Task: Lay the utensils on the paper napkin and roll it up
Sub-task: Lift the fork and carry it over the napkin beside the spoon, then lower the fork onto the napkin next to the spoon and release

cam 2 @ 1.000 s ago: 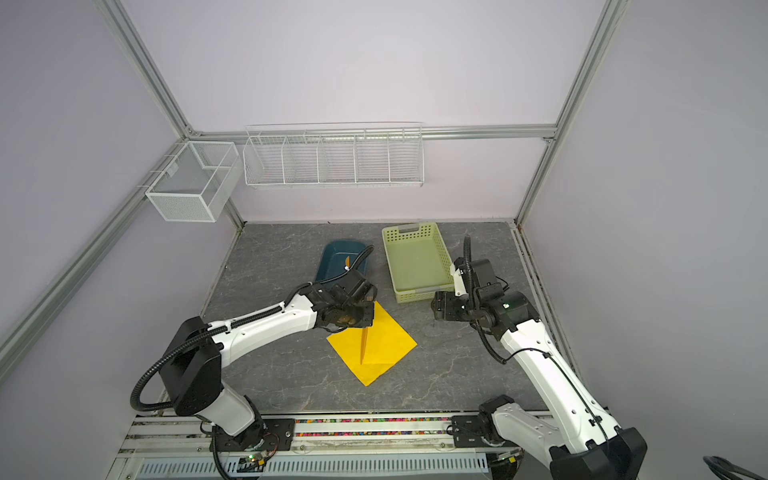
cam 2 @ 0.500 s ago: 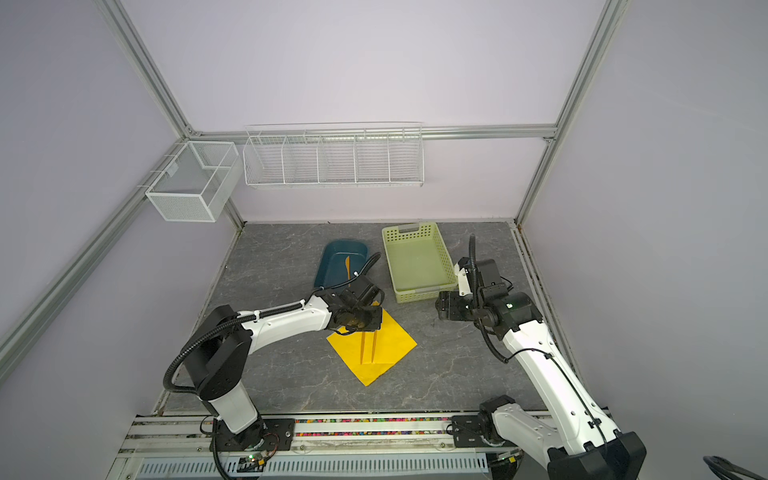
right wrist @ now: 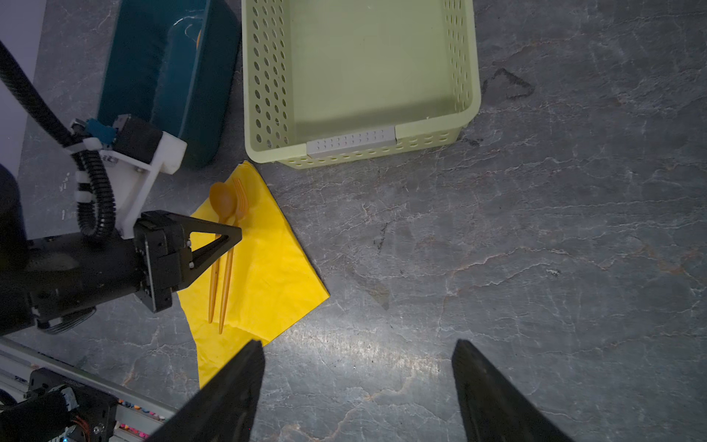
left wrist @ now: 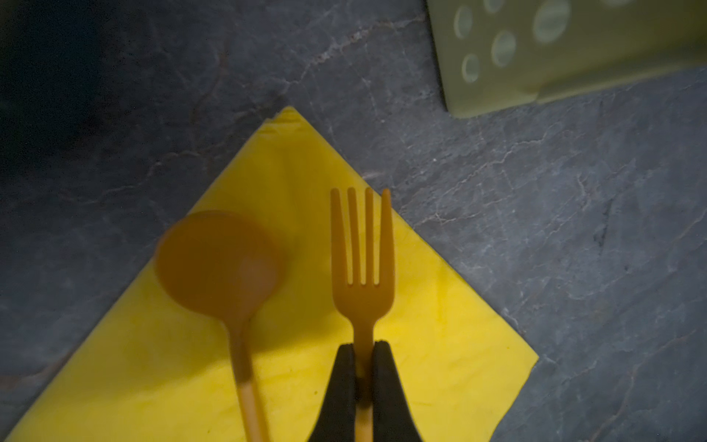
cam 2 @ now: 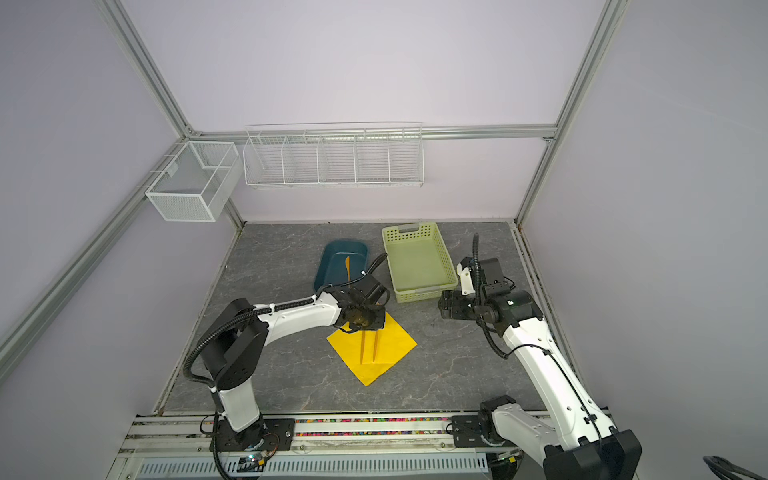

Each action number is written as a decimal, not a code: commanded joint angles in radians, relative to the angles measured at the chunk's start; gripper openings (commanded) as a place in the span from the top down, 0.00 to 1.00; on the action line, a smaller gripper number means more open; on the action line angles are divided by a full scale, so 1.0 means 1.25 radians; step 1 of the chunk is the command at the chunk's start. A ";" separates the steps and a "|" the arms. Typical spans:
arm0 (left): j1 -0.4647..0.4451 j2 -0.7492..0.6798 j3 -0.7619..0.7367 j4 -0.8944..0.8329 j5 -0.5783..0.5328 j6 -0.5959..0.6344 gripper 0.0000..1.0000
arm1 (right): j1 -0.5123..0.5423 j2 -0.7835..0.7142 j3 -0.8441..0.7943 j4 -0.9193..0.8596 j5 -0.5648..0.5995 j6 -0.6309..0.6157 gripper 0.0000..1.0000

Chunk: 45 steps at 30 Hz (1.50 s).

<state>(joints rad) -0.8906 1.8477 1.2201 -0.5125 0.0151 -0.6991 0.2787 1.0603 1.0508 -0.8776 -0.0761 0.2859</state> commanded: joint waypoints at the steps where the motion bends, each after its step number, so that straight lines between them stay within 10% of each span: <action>1: -0.003 0.018 0.031 -0.042 -0.034 -0.004 0.99 | -0.009 -0.004 -0.015 0.006 -0.018 -0.021 0.19; 45: -0.003 0.085 0.090 -0.123 -0.076 -0.028 0.99 | -0.039 -0.002 -0.026 0.009 -0.050 -0.034 0.18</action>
<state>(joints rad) -0.8906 1.9331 1.2987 -0.6430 -0.0563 -0.7105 0.2363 1.0603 1.0340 -0.8772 -0.1249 0.2634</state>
